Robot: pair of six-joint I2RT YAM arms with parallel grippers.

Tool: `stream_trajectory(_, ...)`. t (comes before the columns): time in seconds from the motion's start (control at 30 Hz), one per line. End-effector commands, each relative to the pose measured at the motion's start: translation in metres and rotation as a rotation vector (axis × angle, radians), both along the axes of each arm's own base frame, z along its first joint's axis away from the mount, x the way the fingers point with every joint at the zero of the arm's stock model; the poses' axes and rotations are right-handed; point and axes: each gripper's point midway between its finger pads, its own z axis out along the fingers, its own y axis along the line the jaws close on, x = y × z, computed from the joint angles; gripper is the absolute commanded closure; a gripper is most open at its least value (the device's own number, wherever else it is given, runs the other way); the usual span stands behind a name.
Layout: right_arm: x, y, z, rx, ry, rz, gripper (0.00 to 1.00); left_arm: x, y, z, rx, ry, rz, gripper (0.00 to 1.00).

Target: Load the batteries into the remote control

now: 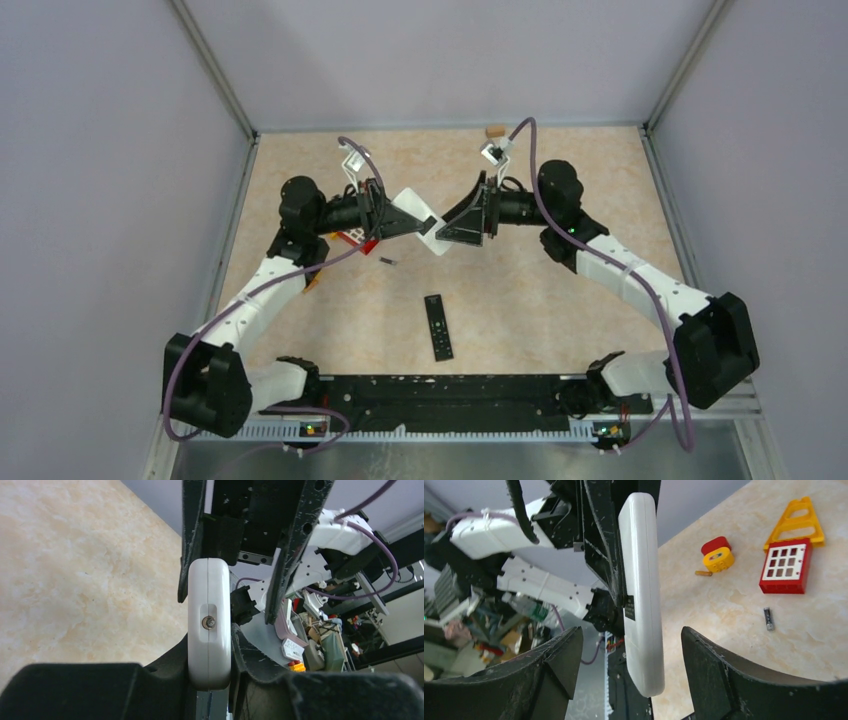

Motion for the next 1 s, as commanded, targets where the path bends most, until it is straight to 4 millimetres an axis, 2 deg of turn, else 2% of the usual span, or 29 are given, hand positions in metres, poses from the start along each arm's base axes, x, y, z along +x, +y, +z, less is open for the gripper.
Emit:
stream_trajectory(0.0, -0.027, 0.001, 0.013, -0.019, -0.174, 0.245, 0.28, -0.026, 0.002, 0.025, -0.027, -0.176, -0.072, 1.0)
stream_trajectory(0.1, -0.025, 0.008, 0.005, -0.082, -0.204, 0.246, 0.34, -0.027, 0.001, 0.023, -0.02, -0.173, -0.076, 1.0)
stream_trajectory(0.3, -0.025, 0.018, 0.0, -0.121, -0.203, 0.263, 0.63, -0.024, 0.001, 0.024, -0.014, -0.169, -0.07, 1.0)
stream_trajectory(0.37, -0.026, 0.018, -0.001, -0.121, -0.199, 0.27, 0.67, -0.022, 0.001, 0.023, -0.009, -0.163, -0.058, 1.0)
stream_trajectory(0.5, -0.03, 0.018, -0.002, -0.117, -0.2, 0.289, 0.67, -0.016, 0.001, 0.024, 0.001, -0.149, -0.037, 0.97)
stream_trajectory(0.53, -0.03, 0.018, -0.002, -0.118, -0.2, 0.287, 0.71, -0.016, 0.0, 0.025, 0.001, -0.149, -0.034, 0.95)
stream_trajectory(0.57, -0.03, 0.018, -0.002, -0.12, -0.2, 0.283, 0.79, -0.015, 0.001, 0.026, 0.0, -0.148, -0.029, 0.92)
stream_trajectory(0.6, -0.028, 0.018, -0.002, -0.123, -0.202, 0.271, 0.9, -0.014, 0.001, 0.027, 0.0, -0.148, -0.024, 0.85)
stream_trajectory(0.63, -0.024, 0.018, -0.002, -0.129, -0.206, 0.247, 1.0, -0.012, 0.001, 0.027, 0.001, -0.147, -0.014, 0.73)
stream_trajectory(0.73, -0.005, 0.015, -0.007, -0.18, -0.184, 0.124, 1.0, -0.003, 0.003, 0.025, 0.02, -0.146, 0.042, 0.31)
stream_trajectory(0.8, 0.014, 0.009, -0.01, -0.212, -0.169, 0.009, 1.0, 0.012, 0.008, 0.016, 0.067, -0.144, 0.142, 0.06)
stream_trajectory(0.83, 0.027, 0.003, -0.013, -0.227, -0.148, -0.061, 1.0, 0.02, 0.013, 0.012, 0.094, -0.142, 0.201, 0.02)
stream_trajectory(0.9, 0.056, -0.015, -0.022, -0.266, -0.104, -0.232, 1.0, 0.04, 0.026, -0.003, 0.171, -0.109, 0.353, 0.01)
stream_trajectory(0.97, 0.085, -0.039, -0.041, -0.343, -0.051, -0.418, 1.0, 0.058, 0.043, -0.015, 0.245, -0.088, 0.5, 0.01)
